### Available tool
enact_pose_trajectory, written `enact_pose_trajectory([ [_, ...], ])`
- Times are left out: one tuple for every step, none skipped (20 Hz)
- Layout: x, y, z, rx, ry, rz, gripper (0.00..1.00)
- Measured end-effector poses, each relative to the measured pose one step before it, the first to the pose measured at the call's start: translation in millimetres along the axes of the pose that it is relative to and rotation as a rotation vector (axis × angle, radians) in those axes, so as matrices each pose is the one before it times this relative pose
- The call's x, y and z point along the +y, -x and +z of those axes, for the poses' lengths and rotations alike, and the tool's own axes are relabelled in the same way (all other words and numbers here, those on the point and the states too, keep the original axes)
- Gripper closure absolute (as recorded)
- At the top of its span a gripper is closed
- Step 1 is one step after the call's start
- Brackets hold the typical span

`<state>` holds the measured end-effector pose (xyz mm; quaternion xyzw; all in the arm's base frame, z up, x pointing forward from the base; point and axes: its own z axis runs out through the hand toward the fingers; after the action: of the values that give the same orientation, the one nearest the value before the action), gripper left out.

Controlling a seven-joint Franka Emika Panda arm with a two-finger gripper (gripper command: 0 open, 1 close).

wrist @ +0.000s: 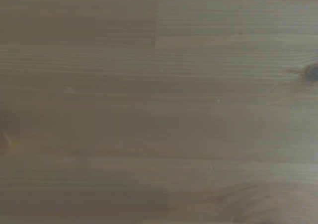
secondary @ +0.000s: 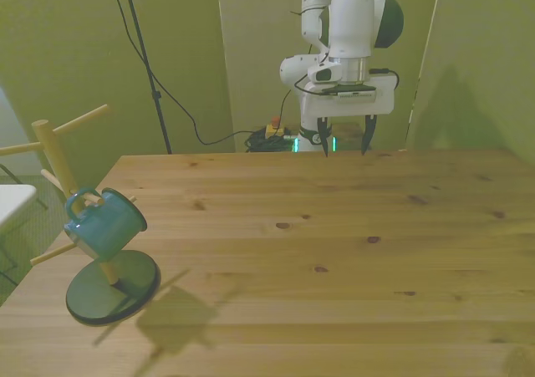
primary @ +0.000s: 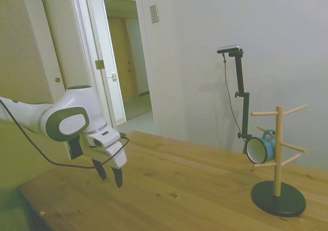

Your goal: Unload the mug

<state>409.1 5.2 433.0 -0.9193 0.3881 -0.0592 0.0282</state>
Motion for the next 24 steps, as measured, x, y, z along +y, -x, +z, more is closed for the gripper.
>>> enact_pose_trajectory([
  [0.04, -0.04, 0.77, -0.00137, 0.00118, -0.00013, 0.00],
  [1.23, -1.30, 2.03, 0.00522, 0.00128, 0.00117, 0.00],
  [1.16, -7.14, -1.43, 0.02720, -0.01070, 0.00850, 0.00],
  [2.30, -10.96, -1.86, 0.02773, -0.00926, 0.01536, 0.00],
  [3.29, -15.35, -2.68, 0.02991, -0.01000, 0.02353, 0.00],
  [3.33, -18.43, -2.72, 0.02779, -0.00621, 0.02334, 0.00],
  [1.89, -18.35, -1.91, 0.02213, -0.00519, 0.02285, 0.00],
  [0.15, -18.52, -1.62, 0.02029, -0.00545, 0.02094, 0.00],
  [-1.51, -17.50, -1.08, 0.01798, -0.00321, 0.01738, 0.00],
  [-2.99, -16.53, -0.16, 0.01673, -0.00347, 0.01814, 0.00],
  [-3.67, -16.34, 0.27, 0.01184, -0.00608, 0.01923, 0.00],
  [-4.94, -16.95, -0.33, 0.01420, -0.00971, 0.01905, 0.00],
  [-5.11, -16.29, 0.26, 0.01481, -0.01011, 0.01723, 0.00],
  [-4.34, -16.26, 1.36, 0.01505, -0.00864, 0.01634, 0.00],
  [-4.38, -15.97, 1.63, 0.01651, -0.00818, 0.01678, 0.00],
  [-4.77, -14.82, 1.69, 0.01636, -0.00759, 0.01512, 0.00],
  [-3.69, -14.08, 1.82, 0.01458, -0.00414, 0.01441, 0.00],
  [-3.23, -15.16, 1.30, 0.01595, -0.00341, 0.01578, 0.00],
  [-2.60, -14.33, 0.73, 0.01641, -0.00295, 0.01555, 0.00],
  [-1.70, -15.04, -0.56, 0.01811, -0.00288, 0.01558, 0.00],
  [-1.27, -14.08, -0.59, 0.01677, -0.00107, 0.01440, 0.00],
  [-8.64, -20.66, 3.20, 0.02065, 0.00355, 0.01826, 0.00],
  [-1.31, -0.43, -0.07, 0.00234, -0.00167, 0.00226, 0.00],
  [-1.39, 0.88, 2.30, 0.00419, -0.00229, 0.00588, 0.00],
])
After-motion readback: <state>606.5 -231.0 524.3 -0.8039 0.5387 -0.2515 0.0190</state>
